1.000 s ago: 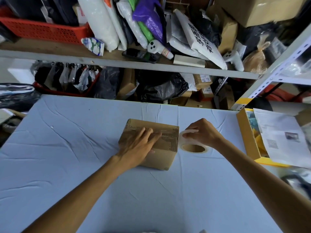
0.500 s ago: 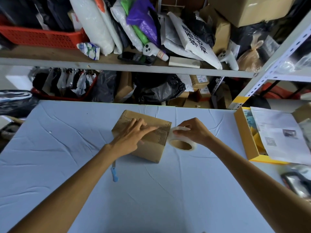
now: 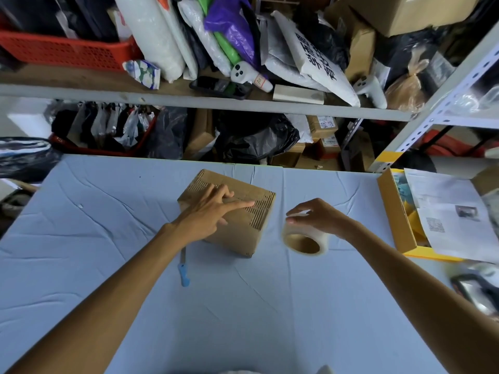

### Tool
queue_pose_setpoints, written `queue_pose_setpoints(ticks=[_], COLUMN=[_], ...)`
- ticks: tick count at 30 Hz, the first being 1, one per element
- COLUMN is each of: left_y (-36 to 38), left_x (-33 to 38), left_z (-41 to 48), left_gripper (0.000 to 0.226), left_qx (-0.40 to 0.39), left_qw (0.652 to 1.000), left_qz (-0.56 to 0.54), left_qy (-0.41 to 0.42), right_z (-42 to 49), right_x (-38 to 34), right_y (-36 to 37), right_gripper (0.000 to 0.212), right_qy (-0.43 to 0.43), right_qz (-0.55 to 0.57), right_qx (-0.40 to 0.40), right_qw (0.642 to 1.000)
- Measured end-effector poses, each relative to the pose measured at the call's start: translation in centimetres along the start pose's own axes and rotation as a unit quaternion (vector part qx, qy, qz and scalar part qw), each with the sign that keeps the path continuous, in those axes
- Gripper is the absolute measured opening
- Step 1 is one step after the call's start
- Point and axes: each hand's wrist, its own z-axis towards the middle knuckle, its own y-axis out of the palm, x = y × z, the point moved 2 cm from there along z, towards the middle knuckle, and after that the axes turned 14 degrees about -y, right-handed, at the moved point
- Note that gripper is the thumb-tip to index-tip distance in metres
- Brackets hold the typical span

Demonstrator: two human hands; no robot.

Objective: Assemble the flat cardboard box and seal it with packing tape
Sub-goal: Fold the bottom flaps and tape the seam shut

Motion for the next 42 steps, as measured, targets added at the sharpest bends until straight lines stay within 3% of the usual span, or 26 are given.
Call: queue_pose_setpoints(ticks=[4, 9, 12, 14, 17, 21, 26, 30, 34, 39, 42], left_y=[-0.2, -0.3, -0.8, -1.1, -0.9, 0.5, 1.6, 1.5, 1.6, 1.3, 1.2], left_x=[-0.6, 0.1, 0.3, 0.3, 0.6, 1.7, 3.5, 3.8, 3.5, 2.9, 2.6], left_z=[0.0, -0.6, -0.4, -0.2, -0.3, -0.7, -0.6, -0.3, -0.3, -0.5, -0.7], left_gripper=[0.103, 0.099, 0.099, 0.094, 0.067, 0.055, 0.067, 0.058, 0.065, 0.069, 0.068], left_qx=[0.006, -0.013, -0.022, -0.044, -0.082, -0.021, 0.102, 0.108, 0.098, 0.077, 0.087], left_qw=[1.000, 0.999, 0.999, 0.999, 0.992, 0.975, 0.971, 0.976, 0.976, 0.974, 0.975], left_qz=[0.008, 0.011, 0.002, -0.016, -0.091, -0.209, -0.188, -0.156, -0.168, -0.191, -0.187], left_qy=[0.008, 0.029, 0.033, 0.016, -0.017, -0.077, -0.108, -0.103, -0.102, -0.091, -0.078], right_z=[-1.9, -1.4, -1.3, -2.0, -3.1, -4.2, -4.6, -3.8, -3.3, -5.1, -6.2], right_x=[0.7, 3.4, 4.1, 3.8, 3.5, 3.5, 4.0, 4.5, 4.8, 4.2, 4.1], right_y=[-1.3, 2.4, 3.8, 3.7, 3.6, 3.4, 3.6, 4.0, 4.4, 4.5, 4.3], right_gripper=[0.032, 0.032, 0.033, 0.027, 0.013, 0.009, 0.013, 0.021, 0.026, 0.014, 0.024], right_qy=[-0.034, 0.075, 0.076, 0.057, 0.044, 0.032, 0.037, 0.067, 0.081, 0.028, -0.003], right_qz=[0.142, 0.061, 0.016, 0.056, 0.139, 0.186, 0.216, 0.155, 0.075, 0.168, 0.231], right_qx=[-0.022, -0.087, -0.034, -0.006, 0.017, 0.024, 0.022, 0.004, 0.025, 0.041, 0.030], right_qw=[0.989, 0.991, 0.996, 0.997, 0.989, 0.982, 0.975, 0.986, 0.994, 0.985, 0.973])
